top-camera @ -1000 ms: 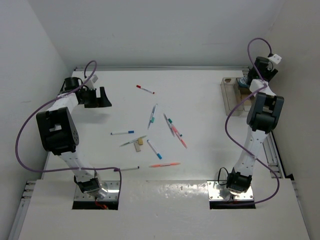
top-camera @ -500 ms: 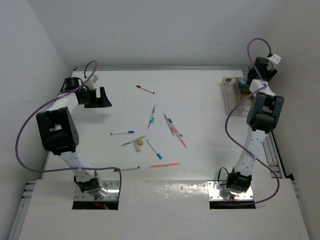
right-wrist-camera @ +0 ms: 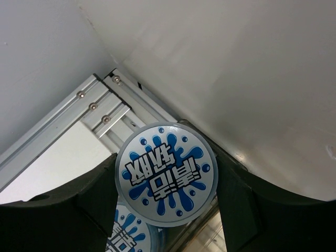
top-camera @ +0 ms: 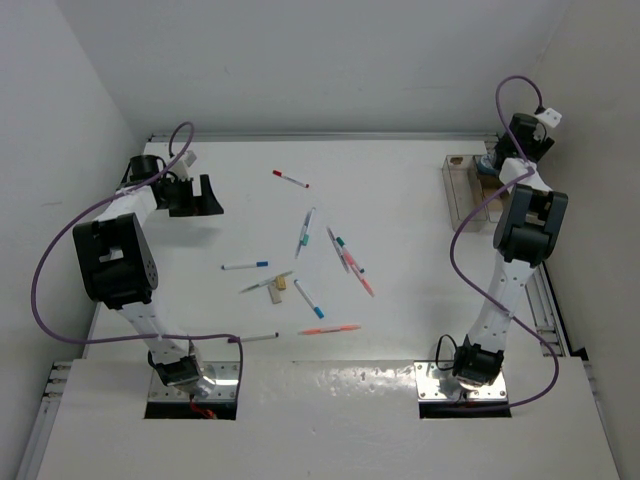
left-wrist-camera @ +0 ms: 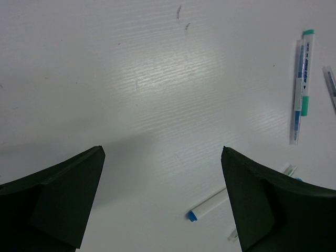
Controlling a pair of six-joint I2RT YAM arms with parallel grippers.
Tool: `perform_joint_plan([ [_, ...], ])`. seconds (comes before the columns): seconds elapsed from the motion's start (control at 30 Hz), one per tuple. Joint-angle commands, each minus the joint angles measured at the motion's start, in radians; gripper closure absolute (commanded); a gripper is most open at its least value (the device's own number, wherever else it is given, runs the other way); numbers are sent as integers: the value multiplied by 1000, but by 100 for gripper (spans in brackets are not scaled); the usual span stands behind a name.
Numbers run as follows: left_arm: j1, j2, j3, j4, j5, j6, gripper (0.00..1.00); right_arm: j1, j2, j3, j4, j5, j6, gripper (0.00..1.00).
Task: Sort the stationery into containers
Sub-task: Place the stationery in the storage box.
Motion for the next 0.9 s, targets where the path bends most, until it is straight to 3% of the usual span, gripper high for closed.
perform_joint_plan([
  [0.0, -12, 2, 25, 6, 10, 8, 0, -5, 8, 49, -14, -36, 20, 82],
  [0.07, -12, 5, 26, 6, 10, 9, 0, -6, 1, 55, -30, -57, 24, 86],
  [0.3, -10, 22, 40, -2, 15, 9, 0, -8, 15, 92, -111, -91, 15, 86],
  [0.57, -12, 37, 51, -3, 16, 21, 0, -22, 14, 92, -128, -10, -36, 95],
  [0.87, -10, 50, 54, 4, 30, 12, 0, -56, -5, 95, -212, -50, -23, 100],
])
